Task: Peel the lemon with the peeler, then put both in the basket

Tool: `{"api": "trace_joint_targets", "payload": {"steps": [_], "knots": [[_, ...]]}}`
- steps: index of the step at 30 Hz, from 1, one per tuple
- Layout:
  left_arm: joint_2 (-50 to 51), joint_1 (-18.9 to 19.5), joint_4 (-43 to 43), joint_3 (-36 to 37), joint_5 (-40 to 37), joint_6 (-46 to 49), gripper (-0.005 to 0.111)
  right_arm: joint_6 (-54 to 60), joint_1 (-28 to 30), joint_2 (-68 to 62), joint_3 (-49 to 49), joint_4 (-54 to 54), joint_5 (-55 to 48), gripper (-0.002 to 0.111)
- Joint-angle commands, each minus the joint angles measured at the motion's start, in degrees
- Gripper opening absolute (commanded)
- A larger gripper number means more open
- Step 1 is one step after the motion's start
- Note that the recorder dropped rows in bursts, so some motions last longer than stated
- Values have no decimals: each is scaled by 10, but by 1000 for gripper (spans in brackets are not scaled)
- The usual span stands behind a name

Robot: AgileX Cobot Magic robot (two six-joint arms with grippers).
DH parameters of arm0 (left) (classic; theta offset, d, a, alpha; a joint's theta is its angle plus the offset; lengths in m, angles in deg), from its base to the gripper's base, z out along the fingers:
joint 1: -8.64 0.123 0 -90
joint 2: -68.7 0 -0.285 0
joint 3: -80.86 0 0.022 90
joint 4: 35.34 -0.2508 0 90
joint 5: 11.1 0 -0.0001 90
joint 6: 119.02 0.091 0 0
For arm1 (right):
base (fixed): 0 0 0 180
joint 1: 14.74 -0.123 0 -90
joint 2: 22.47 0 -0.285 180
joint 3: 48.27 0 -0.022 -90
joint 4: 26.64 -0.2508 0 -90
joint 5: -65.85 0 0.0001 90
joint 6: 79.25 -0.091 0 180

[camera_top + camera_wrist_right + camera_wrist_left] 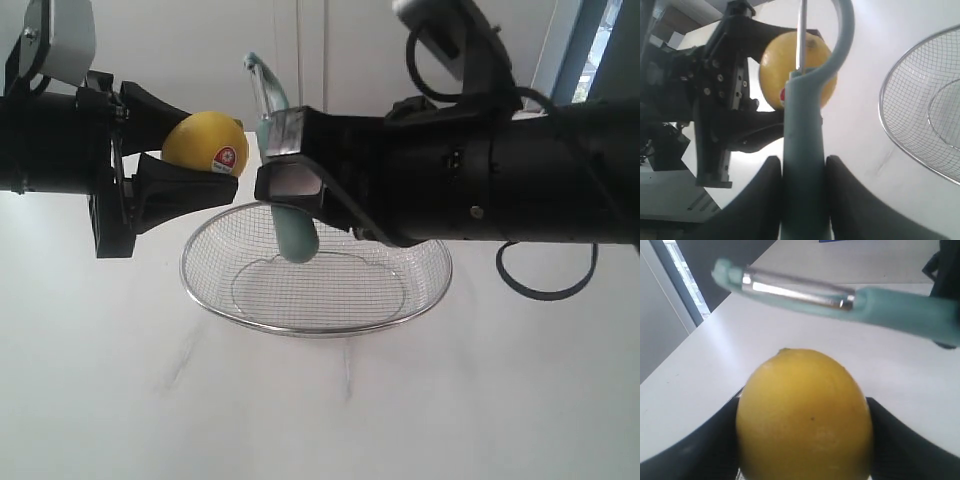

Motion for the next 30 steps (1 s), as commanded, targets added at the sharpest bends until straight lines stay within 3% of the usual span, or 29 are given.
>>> {"api": "trace_joint_targets", "payload": {"steps": [1,6,10,15,20,30], "knots": [[-3,-3,18,1,-10,-2,0,-22,-1,50,1,48,0,0],[-3,-3,15,1,-10,-9,0,-196,0,101,1,255,-14,0],[-3,-3,15,1,-10,-9,0,-448,0,98,21,515,-24,0],[-3,-3,15,1,-11,-9,0,-514,0,52,42,557,-18,0],[-3,-3,15,1,-11,-9,0,-497,0,-31,45,512,24,0],[-3,-3,15,1,3,-9,0,-23,-7,-118,23,-7,29,0]]}}
